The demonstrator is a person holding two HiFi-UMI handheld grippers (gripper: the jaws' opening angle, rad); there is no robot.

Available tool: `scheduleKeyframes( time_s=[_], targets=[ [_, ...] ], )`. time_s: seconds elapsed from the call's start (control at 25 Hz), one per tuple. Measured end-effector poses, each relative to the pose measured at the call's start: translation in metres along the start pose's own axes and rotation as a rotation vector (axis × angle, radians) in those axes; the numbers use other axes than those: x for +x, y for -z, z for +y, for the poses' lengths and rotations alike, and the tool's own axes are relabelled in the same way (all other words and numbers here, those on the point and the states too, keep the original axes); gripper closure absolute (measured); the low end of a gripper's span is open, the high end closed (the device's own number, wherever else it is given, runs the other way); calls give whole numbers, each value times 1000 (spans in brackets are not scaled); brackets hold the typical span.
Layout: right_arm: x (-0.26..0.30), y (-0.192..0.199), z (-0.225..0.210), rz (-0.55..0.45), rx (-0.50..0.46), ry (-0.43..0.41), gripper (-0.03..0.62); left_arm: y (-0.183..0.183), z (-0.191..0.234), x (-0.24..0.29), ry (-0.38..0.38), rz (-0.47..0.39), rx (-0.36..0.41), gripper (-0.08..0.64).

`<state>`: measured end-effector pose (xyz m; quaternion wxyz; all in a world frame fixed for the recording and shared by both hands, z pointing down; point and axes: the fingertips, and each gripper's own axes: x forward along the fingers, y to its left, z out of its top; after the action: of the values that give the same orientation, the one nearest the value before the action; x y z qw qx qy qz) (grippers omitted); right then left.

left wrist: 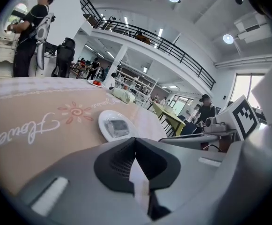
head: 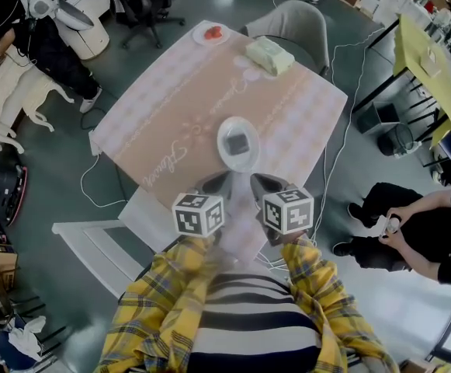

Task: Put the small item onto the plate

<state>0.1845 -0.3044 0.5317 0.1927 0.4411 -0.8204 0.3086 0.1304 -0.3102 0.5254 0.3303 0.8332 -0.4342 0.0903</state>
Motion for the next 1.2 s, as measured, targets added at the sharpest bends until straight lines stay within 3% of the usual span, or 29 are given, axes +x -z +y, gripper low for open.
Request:
scheduleKeyframes(
  time_s=[0.68,1.2],
  targets=[
    [-26,36,14,19,20,-16,595,26,-18,-29,-20,-3,-21,560],
    [-37,34,16,-3,12,-4,595,24,-24,-36,-22,-28,-26,560]
  ],
)
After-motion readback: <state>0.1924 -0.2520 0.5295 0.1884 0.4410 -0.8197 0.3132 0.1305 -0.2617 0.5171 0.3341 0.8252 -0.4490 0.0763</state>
